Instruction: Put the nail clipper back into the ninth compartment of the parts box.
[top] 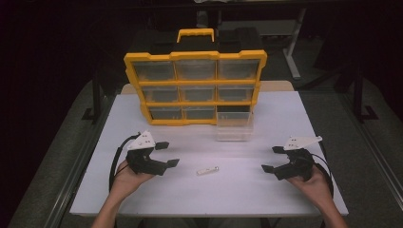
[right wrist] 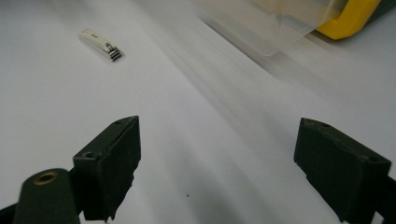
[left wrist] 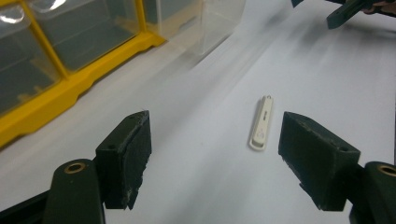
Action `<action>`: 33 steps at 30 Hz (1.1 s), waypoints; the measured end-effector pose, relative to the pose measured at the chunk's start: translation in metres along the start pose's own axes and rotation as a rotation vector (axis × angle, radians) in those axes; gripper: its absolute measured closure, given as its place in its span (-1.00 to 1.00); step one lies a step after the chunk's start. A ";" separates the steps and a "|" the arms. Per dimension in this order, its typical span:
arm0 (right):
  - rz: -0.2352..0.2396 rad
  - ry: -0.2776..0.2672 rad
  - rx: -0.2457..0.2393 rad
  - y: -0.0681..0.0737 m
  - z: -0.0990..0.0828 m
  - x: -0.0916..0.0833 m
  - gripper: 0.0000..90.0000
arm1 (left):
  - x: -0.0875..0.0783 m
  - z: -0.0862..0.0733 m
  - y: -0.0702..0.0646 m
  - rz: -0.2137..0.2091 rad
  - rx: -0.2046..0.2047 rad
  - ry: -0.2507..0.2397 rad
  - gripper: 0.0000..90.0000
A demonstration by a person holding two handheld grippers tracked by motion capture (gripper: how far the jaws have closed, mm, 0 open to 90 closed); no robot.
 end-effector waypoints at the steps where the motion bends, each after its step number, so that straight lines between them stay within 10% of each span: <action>1: 0.007 0.001 -0.004 0.001 0.001 0.000 -0.69 | -0.002 -0.003 0.000 0.006 -0.003 0.000 -0.43; 33: 0.131 0.090 -0.151 0.022 0.047 0.005 -0.69 | -0.025 -0.029 0.008 0.092 -0.030 -0.017 -0.44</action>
Point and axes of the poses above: each handheld gripper's, and its own axes: x roughly forward along the jaws, z roughly out of its top, y roughly to its left, the point moved 10 cm from there along x, roughly forward along the jaws, and after that the axes turned 2 degrees about -y, right-handed, at the moved point
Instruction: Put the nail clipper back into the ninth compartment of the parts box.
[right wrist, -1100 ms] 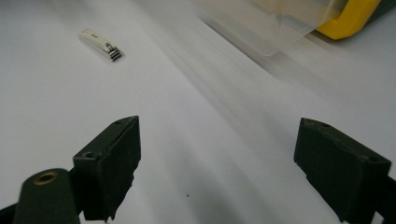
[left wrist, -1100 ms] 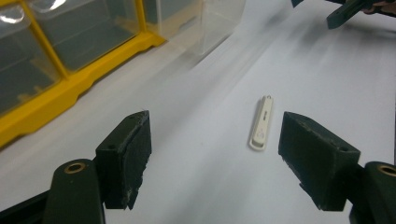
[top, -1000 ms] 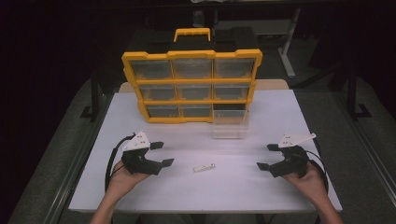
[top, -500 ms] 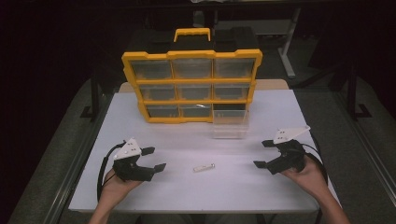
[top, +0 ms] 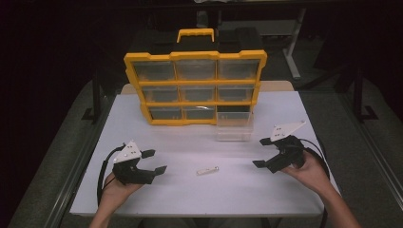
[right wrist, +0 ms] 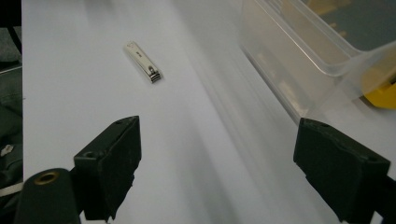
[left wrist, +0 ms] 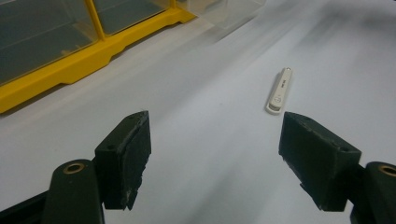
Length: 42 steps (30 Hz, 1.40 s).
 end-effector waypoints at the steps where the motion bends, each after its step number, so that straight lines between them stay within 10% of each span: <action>1: 0.003 0.002 -0.004 0.000 0.001 0.001 -0.69 | 0.000 0.000 0.001 0.003 -0.005 -0.004 -0.44; 42: 0.196 0.153 -0.258 0.036 0.055 0.073 -0.38 | -0.003 -0.004 0.005 -0.004 -0.021 -0.005 -0.46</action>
Point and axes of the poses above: each handheld gripper's, and its own axes: x roughly forward along the jaws, z roughly out of its top, y roughly to its left, the point moved 10 cm from there along x, roughly forward along the jaws, and after that the axes turned 2 degrees about -y, right-handed, at the moved point
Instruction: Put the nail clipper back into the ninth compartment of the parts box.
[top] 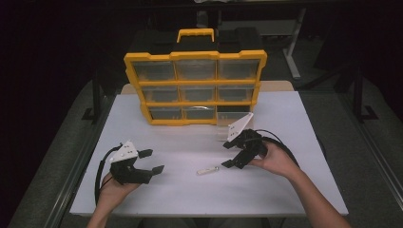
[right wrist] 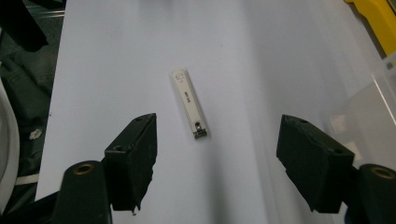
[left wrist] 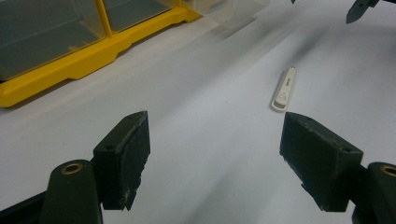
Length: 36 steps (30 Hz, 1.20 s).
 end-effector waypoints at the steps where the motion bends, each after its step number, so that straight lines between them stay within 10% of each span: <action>1: 0.006 0.003 -0.006 0.000 0.001 0.002 -0.35 | -0.001 0.000 0.000 0.001 0.010 0.006 -0.46; 36: 0.135 0.122 -0.082 0.013 0.007 0.062 0.27 | 0.000 0.000 0.000 0.000 0.005 0.000 -0.46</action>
Point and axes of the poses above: each handheld gripper's, and its own axes: x roughly forward along the jaws, z roughly out of its top, y roughly to its left, the point moved 10 cm from there along x, roughly forward along the jaws, and after that the axes turned 2 degrees about -y, right-handed, at the moved point
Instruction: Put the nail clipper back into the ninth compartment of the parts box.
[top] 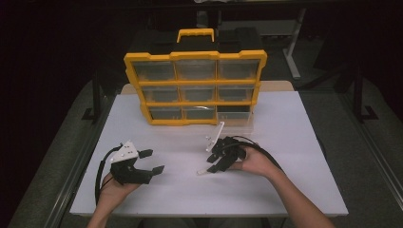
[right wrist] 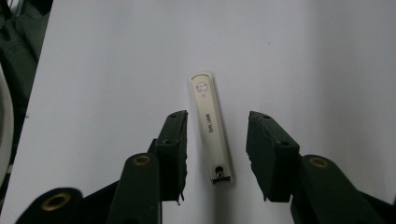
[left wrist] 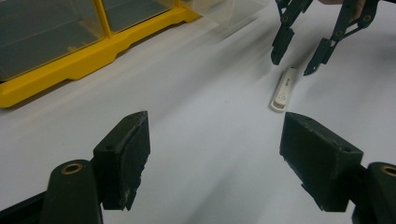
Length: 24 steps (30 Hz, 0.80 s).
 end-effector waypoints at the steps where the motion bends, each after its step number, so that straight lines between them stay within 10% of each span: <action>1: 0.006 0.003 0.002 0.000 0.000 0.002 0.29 | 0.000 0.000 0.000 0.000 0.003 0.001 -0.46; 24: 0.056 0.073 -0.048 0.000 0.000 0.019 0.62 | 0.001 0.000 0.000 -0.003 -0.011 -0.004 -0.47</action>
Point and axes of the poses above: each handheld gripper's, and its own axes: x roughly forward along the jaws, z roughly out of its top, y roughly to its left, the point moved 10 cm from there along x, roughly forward along the jaws, and after that the axes turned 2 degrees about -y, right-handed, at the moved point
